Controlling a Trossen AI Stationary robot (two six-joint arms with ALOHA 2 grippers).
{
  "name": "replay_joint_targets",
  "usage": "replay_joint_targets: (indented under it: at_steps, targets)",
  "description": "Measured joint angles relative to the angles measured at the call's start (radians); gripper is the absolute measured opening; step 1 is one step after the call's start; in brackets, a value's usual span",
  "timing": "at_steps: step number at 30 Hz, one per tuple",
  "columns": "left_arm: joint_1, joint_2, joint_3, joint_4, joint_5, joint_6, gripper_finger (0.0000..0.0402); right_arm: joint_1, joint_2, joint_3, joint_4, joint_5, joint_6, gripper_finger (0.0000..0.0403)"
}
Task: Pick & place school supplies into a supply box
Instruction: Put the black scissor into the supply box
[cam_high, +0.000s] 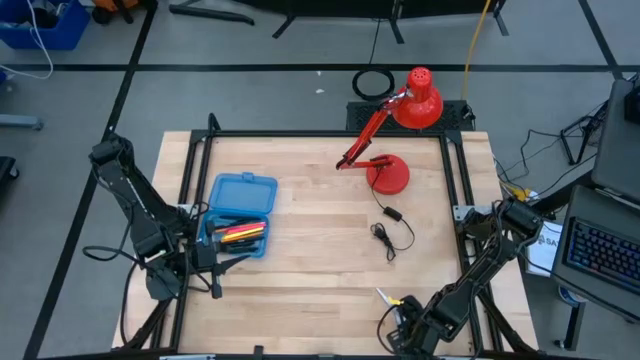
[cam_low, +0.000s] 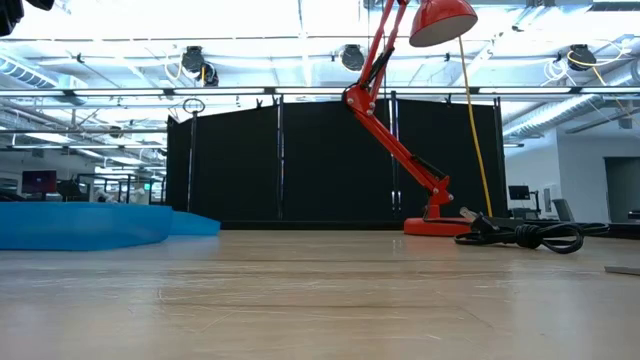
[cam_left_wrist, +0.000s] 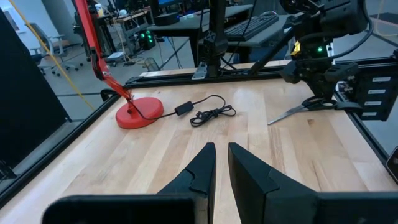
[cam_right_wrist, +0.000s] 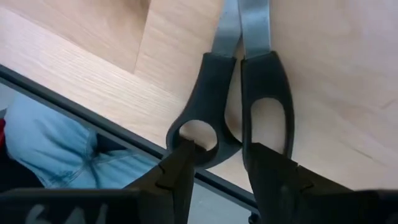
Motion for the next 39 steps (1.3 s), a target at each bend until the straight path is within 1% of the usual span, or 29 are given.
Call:
replay_joint_targets:
  at_steps: [4, 14, 22, 29, 32, 36, 39]
  targets:
    - [0.000, 0.000, 0.000, 0.000, 0.000, -0.001, 0.0049, 0.000, 0.000, 0.000, -0.025, 0.000, 0.000, 0.0132]
    - [0.000, 0.000, 0.000, -0.001, 0.000, -0.001, 0.0049, 0.000, 0.019, 0.000, -0.002, -0.003, -0.009, 0.0132]
    - [0.000, 0.000, 0.000, -0.003, 0.000, -0.001, 0.0049, -0.003, 0.065, 0.004, 0.029, -0.088, -0.026, 0.0132]
    - [0.000, 0.000, 0.000, -0.003, 0.001, -0.001, 0.0049, -0.002, 0.092, 0.005, 0.025, -0.084, -0.033, 0.0131]
    - [0.000, 0.000, 0.000, -0.002, 0.000, -0.001, 0.0049, -0.002, 0.093, 0.004, 0.012, -0.084, -0.035, 0.0114]
    - [0.000, 0.000, 0.000, -0.003, 0.000, -0.001, 0.0049, -0.002, 0.095, 0.003, 0.004, -0.083, -0.040, 0.0070]
    - [0.000, 0.000, 0.000, -0.003, 0.000, -0.001, 0.0049, -0.002, 0.095, 0.003, -0.007, -0.072, -0.040, 0.0070]
